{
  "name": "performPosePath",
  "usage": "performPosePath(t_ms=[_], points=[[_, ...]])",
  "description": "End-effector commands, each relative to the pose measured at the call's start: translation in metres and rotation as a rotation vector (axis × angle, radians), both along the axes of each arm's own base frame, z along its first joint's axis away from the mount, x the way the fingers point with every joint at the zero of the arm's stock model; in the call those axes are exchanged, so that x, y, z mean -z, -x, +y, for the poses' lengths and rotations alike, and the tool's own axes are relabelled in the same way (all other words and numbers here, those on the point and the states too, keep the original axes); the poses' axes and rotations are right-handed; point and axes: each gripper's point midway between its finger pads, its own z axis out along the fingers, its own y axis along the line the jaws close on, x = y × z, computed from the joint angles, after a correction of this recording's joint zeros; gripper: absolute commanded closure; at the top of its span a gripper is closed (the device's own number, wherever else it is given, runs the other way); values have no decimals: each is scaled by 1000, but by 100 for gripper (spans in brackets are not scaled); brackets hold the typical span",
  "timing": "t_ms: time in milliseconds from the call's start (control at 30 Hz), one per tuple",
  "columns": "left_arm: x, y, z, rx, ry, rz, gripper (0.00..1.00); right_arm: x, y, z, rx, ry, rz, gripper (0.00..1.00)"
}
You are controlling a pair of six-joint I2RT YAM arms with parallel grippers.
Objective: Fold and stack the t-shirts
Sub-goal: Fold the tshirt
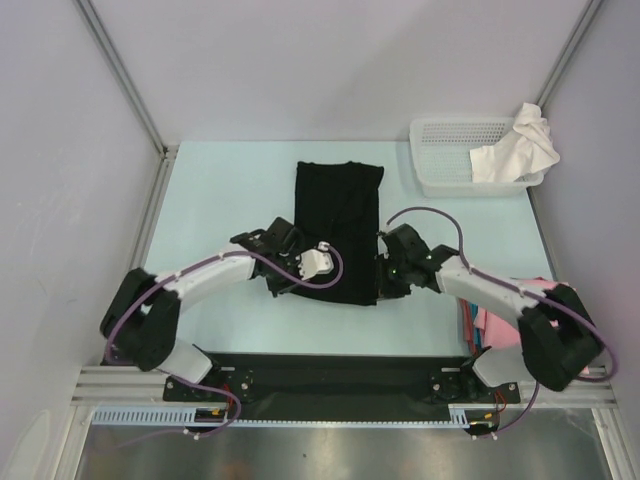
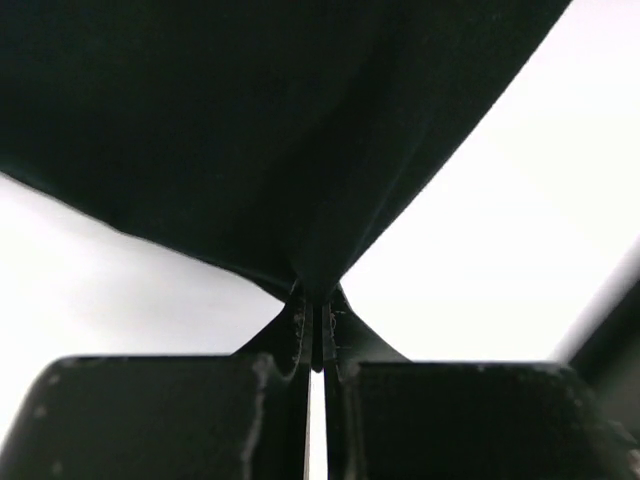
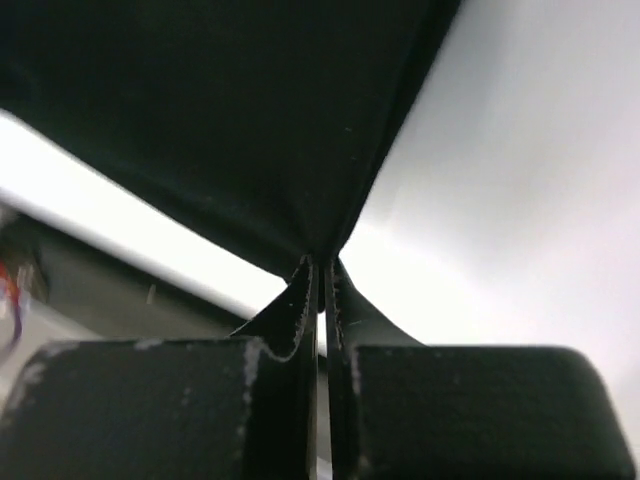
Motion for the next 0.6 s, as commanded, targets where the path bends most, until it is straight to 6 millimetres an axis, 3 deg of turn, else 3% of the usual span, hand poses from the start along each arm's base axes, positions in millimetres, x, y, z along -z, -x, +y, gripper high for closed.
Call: performPosePath(t_ms=[0, 33, 67, 100, 167, 233, 333, 400, 433, 467, 500, 567], points=[[-29, 75, 28, 28, -51, 173, 100, -23, 81, -14, -81, 46, 158, 100], [-38, 83, 30, 38, -49, 187, 100, -29, 103, -10, -132, 58, 183, 100], [-46, 102, 38, 49, -64, 248, 100, -39, 117, -14, -116, 73, 220, 100], [-59, 106, 41, 61, -45, 227, 100, -47, 126, -13, -124, 71, 223, 100], [-83, 109, 46, 64, -46, 203, 100, -70, 134, -6, -127, 23, 212, 100], [-111, 92, 43, 43, -16, 95, 100, -82, 130, -5, -129, 13, 196, 100], [-136, 52, 37, -13, 5, -30, 100, -87, 94, -9, -121, 21, 146, 100], [-137, 19, 33, -54, -3, -71, 100, -79, 53, -20, -85, 40, 118, 100], [-148, 0, 28, -75, 17, -112, 100, -78, 35, -24, -61, 45, 96, 100], [-143, -25, 26, -111, 19, -126, 100, -69, 14, -25, -44, 48, 91, 100], [-144, -39, 21, -117, 33, -136, 100, -70, -12, -36, 9, 42, 63, 100], [-158, -77, 16, -150, 74, -198, 100, -80, -54, -38, 24, 31, -14, 100]])
